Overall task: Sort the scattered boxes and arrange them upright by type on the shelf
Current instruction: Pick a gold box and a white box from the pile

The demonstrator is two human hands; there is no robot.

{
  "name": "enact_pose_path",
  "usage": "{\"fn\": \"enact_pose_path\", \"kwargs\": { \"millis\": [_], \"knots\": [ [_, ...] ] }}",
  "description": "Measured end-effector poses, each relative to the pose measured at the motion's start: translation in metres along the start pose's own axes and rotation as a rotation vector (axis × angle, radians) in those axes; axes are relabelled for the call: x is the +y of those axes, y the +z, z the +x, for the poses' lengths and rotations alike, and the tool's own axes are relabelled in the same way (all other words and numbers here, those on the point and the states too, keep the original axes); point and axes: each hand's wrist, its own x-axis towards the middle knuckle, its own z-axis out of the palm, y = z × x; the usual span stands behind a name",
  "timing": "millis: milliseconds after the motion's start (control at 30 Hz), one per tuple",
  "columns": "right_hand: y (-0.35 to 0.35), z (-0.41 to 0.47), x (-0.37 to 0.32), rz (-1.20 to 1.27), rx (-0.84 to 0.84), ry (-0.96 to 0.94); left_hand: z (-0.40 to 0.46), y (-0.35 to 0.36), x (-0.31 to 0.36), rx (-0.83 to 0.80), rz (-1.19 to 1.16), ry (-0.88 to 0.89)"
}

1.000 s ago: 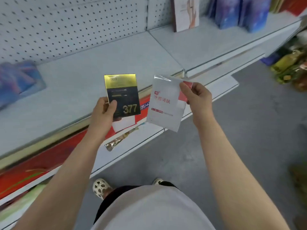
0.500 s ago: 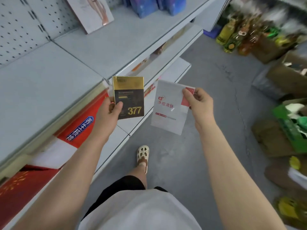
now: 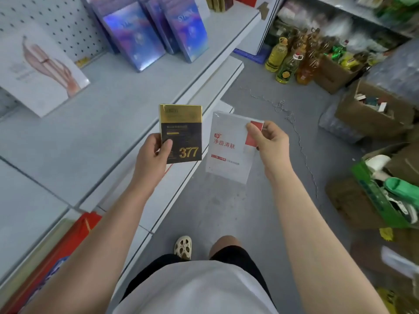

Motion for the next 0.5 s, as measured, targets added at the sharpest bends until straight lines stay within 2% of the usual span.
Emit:
{"fn": "enact_pose_path", "kwargs": {
  "millis": [200,500],
  "knots": [
    [-0.008,0.105,-0.012,0.024,-0.002,-0.002,0.075,0.057,0.035,0.012,0.044,0.029],
    [-0.035,0.285,-0.03,-0.018,-0.154,-0.012,0.181,0.17,0.084,0.176,0.028,0.013]
  ]
}}
